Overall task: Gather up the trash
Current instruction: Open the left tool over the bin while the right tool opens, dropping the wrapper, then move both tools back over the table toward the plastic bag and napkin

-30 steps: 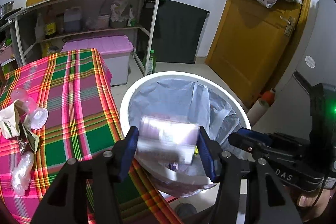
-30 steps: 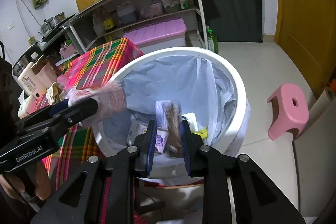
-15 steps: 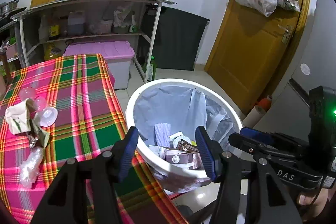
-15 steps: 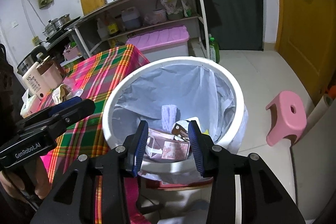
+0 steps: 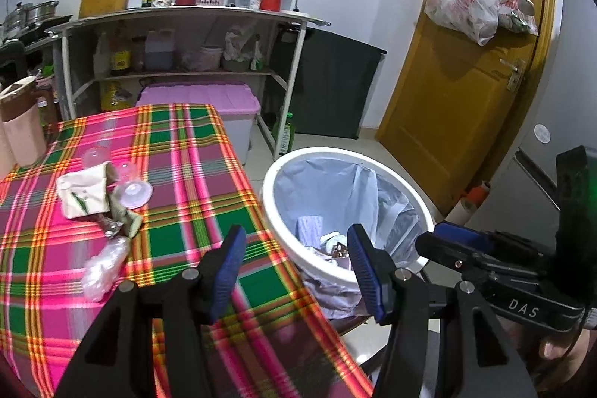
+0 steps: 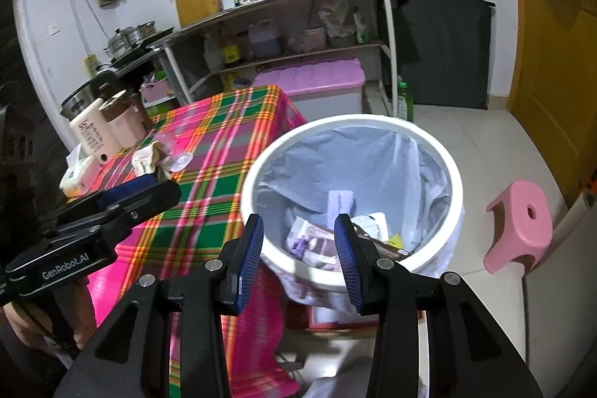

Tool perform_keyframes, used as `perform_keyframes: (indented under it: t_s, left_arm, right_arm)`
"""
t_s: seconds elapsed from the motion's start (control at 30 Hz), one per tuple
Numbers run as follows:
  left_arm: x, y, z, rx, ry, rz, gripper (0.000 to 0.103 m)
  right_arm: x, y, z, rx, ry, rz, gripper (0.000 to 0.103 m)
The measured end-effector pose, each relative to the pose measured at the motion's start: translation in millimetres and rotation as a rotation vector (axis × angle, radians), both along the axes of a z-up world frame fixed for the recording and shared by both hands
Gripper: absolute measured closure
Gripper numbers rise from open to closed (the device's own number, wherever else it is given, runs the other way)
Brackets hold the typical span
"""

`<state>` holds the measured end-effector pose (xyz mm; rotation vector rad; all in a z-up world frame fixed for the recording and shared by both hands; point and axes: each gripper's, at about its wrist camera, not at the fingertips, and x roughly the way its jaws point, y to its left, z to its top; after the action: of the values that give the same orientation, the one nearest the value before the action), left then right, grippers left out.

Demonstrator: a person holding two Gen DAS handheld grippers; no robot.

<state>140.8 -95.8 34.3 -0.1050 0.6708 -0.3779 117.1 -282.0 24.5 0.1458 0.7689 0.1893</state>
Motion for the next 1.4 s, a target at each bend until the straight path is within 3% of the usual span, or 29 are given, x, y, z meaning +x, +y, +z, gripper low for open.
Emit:
perform_keyframes:
  t_s: [0.5,0.83,1.4]
  left_arm:
    - [-32,36,-3,0.023,-0.016,0.08,0.045]
    - [-45,70,-19,0.028,0.02,0.158,0.045]
    - [-28,117,-31,0.048,0.035,0.267,0.045]
  right_arm:
    - [-15,38,1,0.013,-0.011,0.101,0.062]
    - [-18,58,-6,0.03,0.004,0.164,0.062]
    - [1,81,-13,0.033,0.023,0.218,0.062]
